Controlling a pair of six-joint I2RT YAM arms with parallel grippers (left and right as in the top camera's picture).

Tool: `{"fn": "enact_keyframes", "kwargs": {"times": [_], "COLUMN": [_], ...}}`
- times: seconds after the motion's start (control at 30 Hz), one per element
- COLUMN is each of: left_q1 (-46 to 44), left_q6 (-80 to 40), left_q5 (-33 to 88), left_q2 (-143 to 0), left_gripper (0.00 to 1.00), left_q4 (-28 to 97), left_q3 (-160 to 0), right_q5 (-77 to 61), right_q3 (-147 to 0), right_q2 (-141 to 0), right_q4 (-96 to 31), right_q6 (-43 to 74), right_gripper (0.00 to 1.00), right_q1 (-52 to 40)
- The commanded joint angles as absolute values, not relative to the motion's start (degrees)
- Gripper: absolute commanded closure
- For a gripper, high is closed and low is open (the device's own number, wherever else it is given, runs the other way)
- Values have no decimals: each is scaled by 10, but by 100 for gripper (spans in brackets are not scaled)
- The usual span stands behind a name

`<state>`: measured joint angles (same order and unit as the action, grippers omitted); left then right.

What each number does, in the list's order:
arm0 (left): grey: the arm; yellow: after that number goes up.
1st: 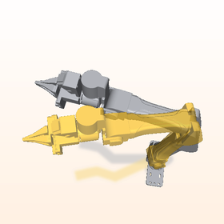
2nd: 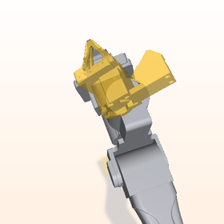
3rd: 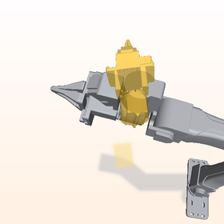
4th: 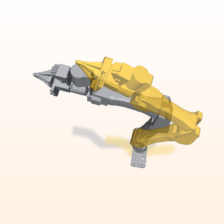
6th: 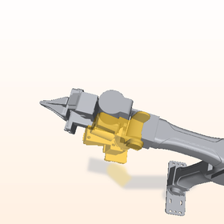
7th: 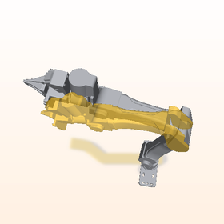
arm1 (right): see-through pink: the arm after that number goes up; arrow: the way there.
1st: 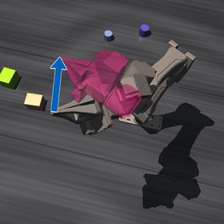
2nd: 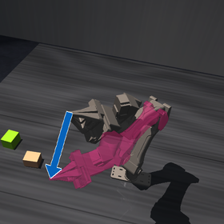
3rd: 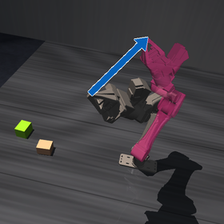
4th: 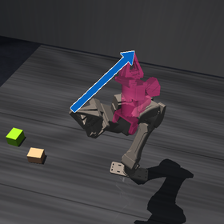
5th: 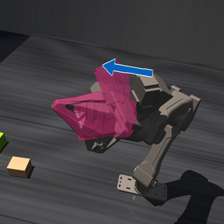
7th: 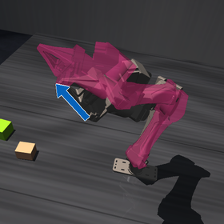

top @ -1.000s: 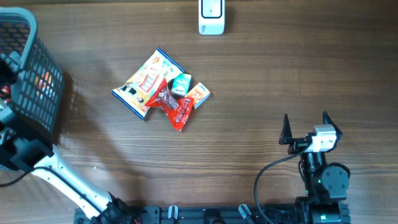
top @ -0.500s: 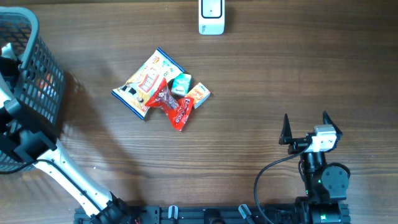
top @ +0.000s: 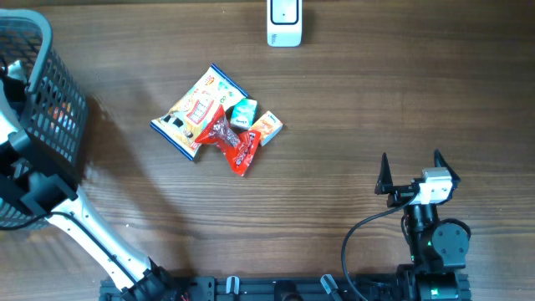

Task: Scan the item barcode
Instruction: 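Grasp the orange tissue pack in the basket with the left gripper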

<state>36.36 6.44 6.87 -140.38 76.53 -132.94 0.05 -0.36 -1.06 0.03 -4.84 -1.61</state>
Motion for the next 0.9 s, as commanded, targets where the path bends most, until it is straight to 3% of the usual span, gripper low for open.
{"fn": "enact_keyframes", "kwargs": {"times": [0.0,0.3,0.53,0.57,0.67,0.87], "left_q1": [360,360,360,360,360,360], "left_q6": [72,73,73,73,72,49], "left_q5": [63,63,41,38,33,5], "left_q2": [-1438,-1444,-1448,-1449,-1450,-1450], "left_gripper": [10,11,20,25,54,89], "left_q4": [772,771,774,776,776,769], "left_q3": [-1329,-1329,-1329,-1329,-1329,-1330], "right_q5": [0,0,0,0,0,0], "right_q3": [-3,-3,-3,-3,-3,-3], "right_q2": [-8,-8,-8,-8,-8,-8], "right_q4": [3,3,3,3,3,3], "right_q6": [-55,-54,-55,-54,-55,-54], "right_gripper": [0,0,0,1,0,0], "right_q1": [-14,-14,-14,-14,-14,-14]}}
